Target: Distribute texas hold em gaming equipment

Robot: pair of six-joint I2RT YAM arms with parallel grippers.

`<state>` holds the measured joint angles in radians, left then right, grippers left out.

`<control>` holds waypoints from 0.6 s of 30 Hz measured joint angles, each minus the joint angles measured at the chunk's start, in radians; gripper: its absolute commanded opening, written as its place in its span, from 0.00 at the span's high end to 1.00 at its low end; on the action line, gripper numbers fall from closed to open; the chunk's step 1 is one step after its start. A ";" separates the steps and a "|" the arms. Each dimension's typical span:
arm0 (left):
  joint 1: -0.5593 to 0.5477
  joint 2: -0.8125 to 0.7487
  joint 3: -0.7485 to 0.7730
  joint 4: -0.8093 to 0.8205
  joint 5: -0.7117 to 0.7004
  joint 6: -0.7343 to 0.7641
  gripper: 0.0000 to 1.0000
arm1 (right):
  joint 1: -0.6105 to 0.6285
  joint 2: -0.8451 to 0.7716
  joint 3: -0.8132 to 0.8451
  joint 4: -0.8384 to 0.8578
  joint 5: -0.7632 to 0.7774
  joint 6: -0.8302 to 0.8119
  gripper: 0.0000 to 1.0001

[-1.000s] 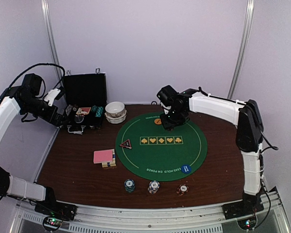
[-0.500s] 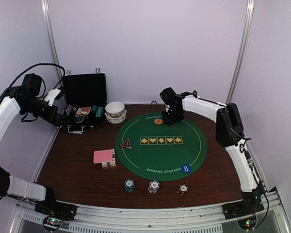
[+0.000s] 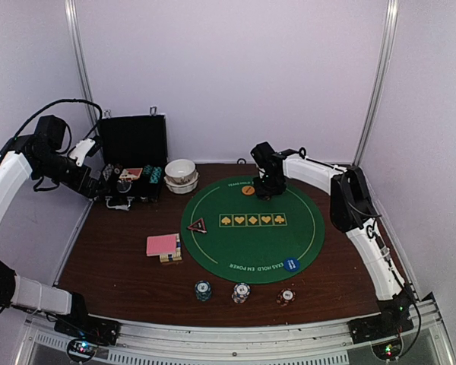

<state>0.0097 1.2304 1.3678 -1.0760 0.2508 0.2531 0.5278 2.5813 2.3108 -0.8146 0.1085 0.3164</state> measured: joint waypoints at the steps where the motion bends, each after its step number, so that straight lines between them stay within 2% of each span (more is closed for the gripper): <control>1: 0.000 0.000 0.000 0.000 0.000 0.000 0.02 | 0.000 0.002 0.008 -0.003 0.001 -0.001 0.46; 5: 0.000 0.000 0.000 0.000 0.000 0.000 0.03 | -0.002 0.011 0.028 0.001 0.004 0.000 0.33; 15: 0.000 -0.002 0.000 0.000 -0.004 0.000 0.02 | -0.003 0.009 0.027 -0.006 0.004 -0.004 0.25; 18: 0.000 -0.003 0.000 0.000 -0.010 0.000 0.03 | 0.005 -0.036 -0.010 -0.007 0.003 -0.008 0.22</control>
<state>0.0097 1.2278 1.3678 -1.0763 0.2409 0.2527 0.5323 2.5454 2.3005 -0.8219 0.1120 0.3088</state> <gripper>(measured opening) 0.976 0.757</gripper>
